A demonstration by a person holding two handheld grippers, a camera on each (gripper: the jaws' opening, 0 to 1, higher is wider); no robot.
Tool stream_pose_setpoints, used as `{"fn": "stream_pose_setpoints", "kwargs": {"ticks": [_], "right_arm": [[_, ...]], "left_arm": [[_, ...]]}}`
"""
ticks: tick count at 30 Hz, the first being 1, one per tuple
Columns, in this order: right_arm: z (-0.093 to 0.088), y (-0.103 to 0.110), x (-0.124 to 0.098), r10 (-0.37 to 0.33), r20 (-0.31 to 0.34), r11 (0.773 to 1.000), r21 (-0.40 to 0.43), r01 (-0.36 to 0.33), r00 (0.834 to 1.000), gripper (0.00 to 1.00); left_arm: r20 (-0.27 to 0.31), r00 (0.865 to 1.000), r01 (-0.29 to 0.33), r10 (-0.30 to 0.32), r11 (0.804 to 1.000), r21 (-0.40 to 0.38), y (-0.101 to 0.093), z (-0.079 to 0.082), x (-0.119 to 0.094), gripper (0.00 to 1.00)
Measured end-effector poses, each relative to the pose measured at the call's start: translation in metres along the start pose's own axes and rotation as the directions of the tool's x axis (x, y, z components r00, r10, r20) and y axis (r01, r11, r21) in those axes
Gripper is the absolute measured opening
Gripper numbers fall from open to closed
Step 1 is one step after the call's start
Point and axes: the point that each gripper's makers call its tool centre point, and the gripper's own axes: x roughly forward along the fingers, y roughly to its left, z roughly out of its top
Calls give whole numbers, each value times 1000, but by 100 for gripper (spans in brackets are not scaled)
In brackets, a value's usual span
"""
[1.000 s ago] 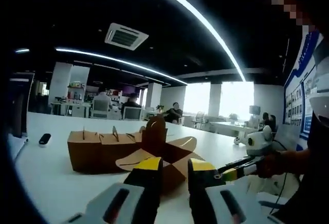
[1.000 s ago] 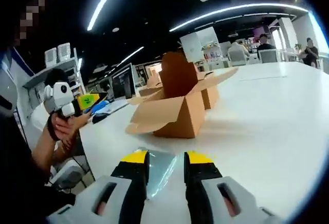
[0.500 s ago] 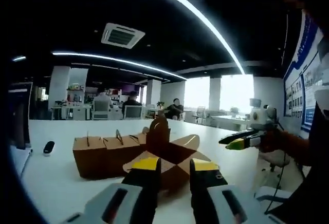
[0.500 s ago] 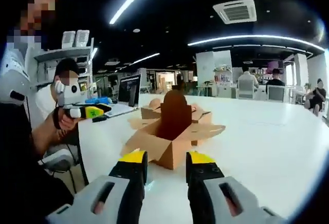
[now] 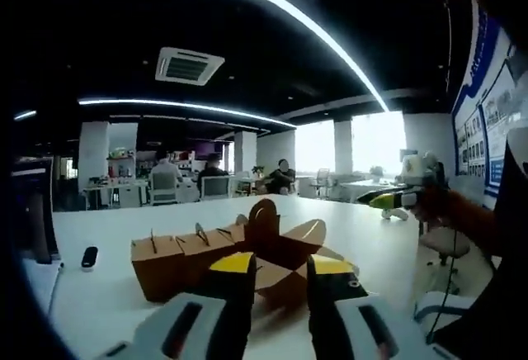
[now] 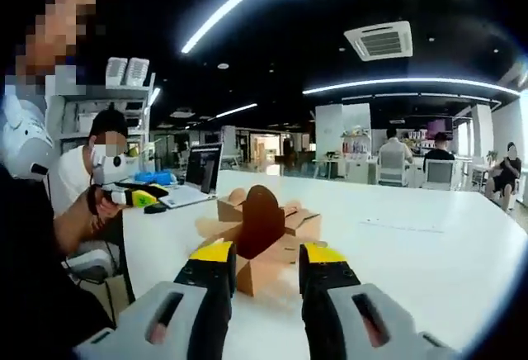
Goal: Pick up one paper box from the group, open the paper box, and remove the item inside
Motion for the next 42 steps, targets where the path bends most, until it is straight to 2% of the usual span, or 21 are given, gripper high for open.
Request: {"fn": "stream_pose_setpoints", "kwargs": {"ticks": [2,5,8,12,17,21,24,30,34,37,42], "right_arm": [[0,0,0,-6,-2,1000,-2,6,1000,32],[-3,4,0,-1,-8,1000,7,1,1000,32],[-10,10,2,7,-17,1000,9,-7,1000,32],[-14,14,4,16,-21,1000,14,-16,1000,32],[-3,18,4,39,39,999,34,-41,998,32],[2,12,6,18,61,996,86,-23,998,32],[-2,9,6,7,52,993,117,-13,999,33],[-12,24,8,44,11,996,75,-45,999,33],[-15,24,10,49,-6,997,63,-48,999,34],[-17,24,12,48,-12,997,67,-47,999,34],[-22,23,20,40,-24,994,105,-37,999,34]], "left_arm": [[2,1000,1,-1,1000,-11,-1,0,0,27],[-13,1000,-4,3,999,-51,0,-8,2,27],[-34,999,5,-8,998,-63,-2,-18,5,28],[-39,999,8,-11,998,-63,-4,-20,6,28],[-34,999,-7,5,999,-49,-1,-17,4,30],[-23,1000,-16,15,999,-45,1,-15,2,30],[-12,1000,-17,17,999,-43,1,-15,0,29],[-28,1000,-10,9,999,-46,-2,-23,2,29],[-22,1000,-13,12,998,-61,-3,-21,3,30],[-35,999,-10,9,999,-35,-4,-21,2,32],[3,1000,31,-31,998,-50,-15,-15,5,33]]}}
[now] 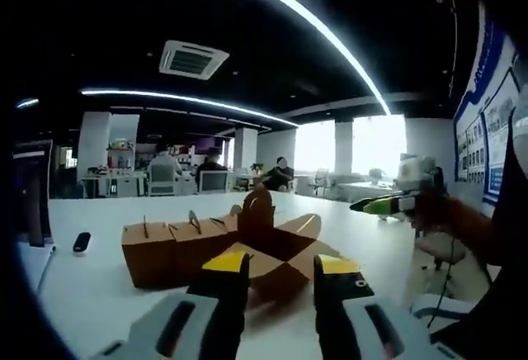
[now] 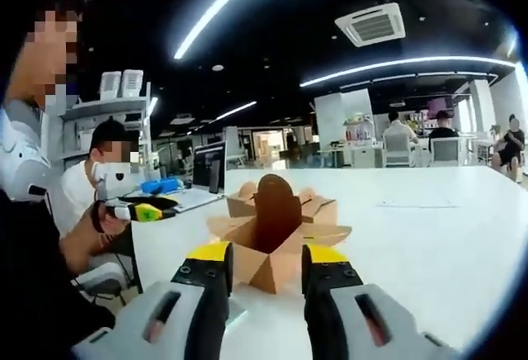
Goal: Pick up one paper box from the group, open the paper box, and remove the item inside
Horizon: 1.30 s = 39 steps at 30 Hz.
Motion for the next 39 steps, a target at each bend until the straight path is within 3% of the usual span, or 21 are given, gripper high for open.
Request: {"fn": "stream_pose_setpoints", "kwargs": {"ticks": [4,7,9,15,22,28,39], "right_arm": [[-2,7,2,24,-34,998,-52,-26,999,34],[-2,6,5,0,-40,994,-109,-4,999,31],[-4,8,8,-1,-47,993,-122,-4,999,31],[-9,0,8,-20,-49,995,-101,15,999,31],[-11,0,8,-23,-77,994,-105,15,997,31],[-17,-5,6,-45,-95,993,-113,34,994,31],[-22,-9,14,-51,-99,995,-90,42,994,31]], "left_arm": [[5,1000,-4,4,1000,-5,-1,0,3,33],[43,999,-20,24,996,-93,7,2,2,33],[37,998,-48,51,995,-88,15,-2,1,33],[4,999,-45,45,995,-89,13,-13,5,32],[14,999,-51,53,992,-114,13,-15,15,32],[68,994,-78,89,986,-148,17,-4,13,32],[-18,998,-60,59,993,-103,8,-22,15,32]]}}
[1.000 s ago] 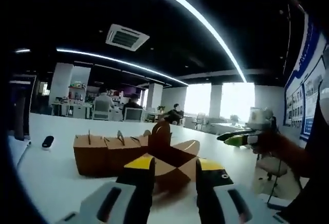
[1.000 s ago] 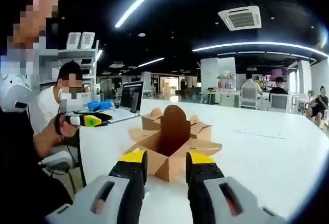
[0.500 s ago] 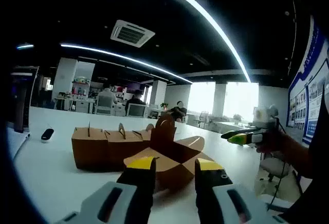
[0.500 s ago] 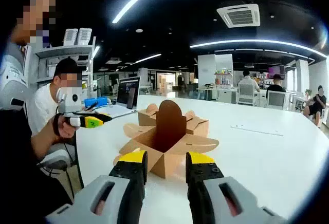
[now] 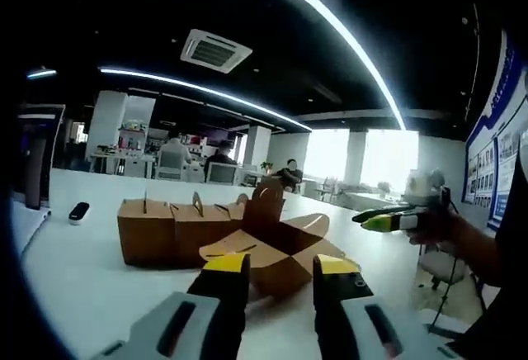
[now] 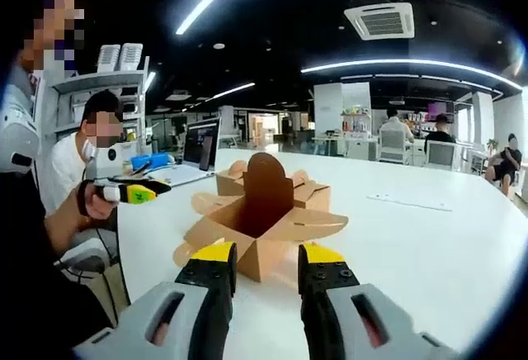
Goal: Pick up one paper box from the group, open the paper box, and remove the item inside
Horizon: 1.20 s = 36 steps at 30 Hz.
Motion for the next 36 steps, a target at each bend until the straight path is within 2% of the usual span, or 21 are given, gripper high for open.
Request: {"fn": "stream_pose_setpoints", "kwargs": {"ticks": [10,14,23,36], "right_arm": [[-3,-3,-7,-6,14,1000,25,5,1000,31],[-8,-7,-6,-10,4,999,42,10,1000,31],[-10,-9,-3,-12,3,998,55,12,1000,31],[-10,-12,-3,-20,1,998,57,20,1000,31]], "left_arm": [[-11,1000,27,-26,1000,15,-9,-2,6,32],[-24,1000,18,-18,1000,8,-6,-7,5,32],[-26,1000,3,-2,1000,10,0,-6,4,32],[-29,1000,9,-9,1000,2,1,-10,5,32]]}}
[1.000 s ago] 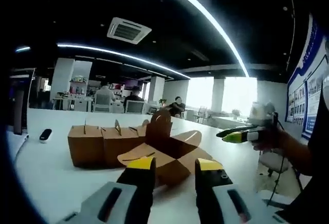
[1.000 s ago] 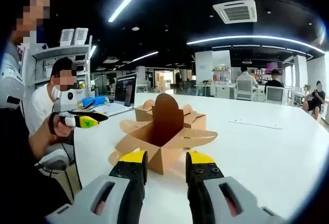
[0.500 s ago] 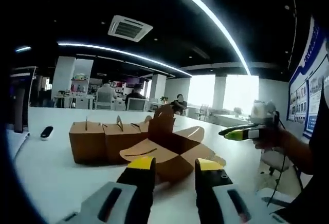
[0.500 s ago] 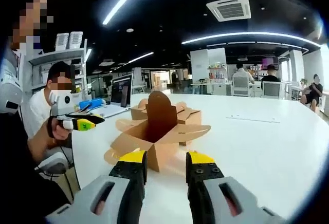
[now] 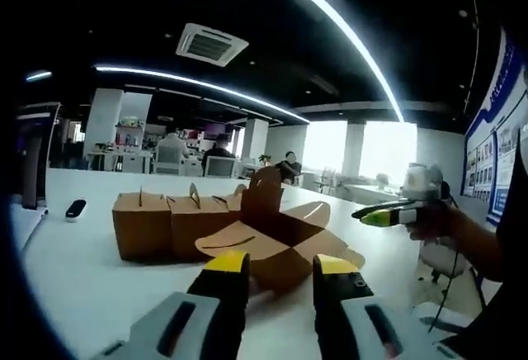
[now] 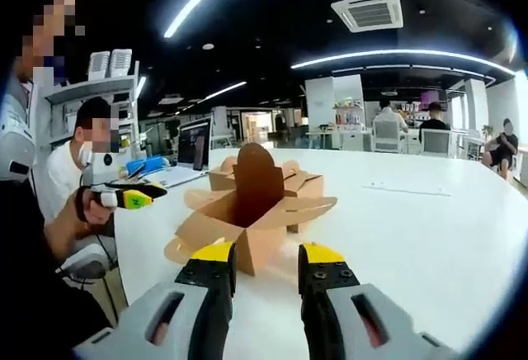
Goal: Pick up one paper box from the group, open the paper box, and remove the item inside
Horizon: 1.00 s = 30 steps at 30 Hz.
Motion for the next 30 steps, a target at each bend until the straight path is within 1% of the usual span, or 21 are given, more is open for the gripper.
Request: {"fn": "stream_pose_setpoints", "kwargs": {"ticks": [6,11,19,24,30], "right_arm": [[1,0,-1,-9,7,1000,-2,9,1000,31],[-2,3,-1,-4,-7,1000,-5,4,1000,31],[3,2,-2,-13,1,1000,-9,13,1000,31],[0,4,-1,-7,-8,1000,-11,7,1000,31],[-1,4,-1,-9,-11,1000,-11,9,1000,31]], "left_arm": [[2,1000,12,-12,1000,5,-2,3,0,32],[6,1000,3,-3,1000,0,0,3,-2,32],[10,1000,8,-8,1000,-6,-1,2,-3,32],[17,1000,1,-1,1000,-7,2,5,-4,32],[12,1000,7,-7,1000,-7,0,3,-2,32]]}}
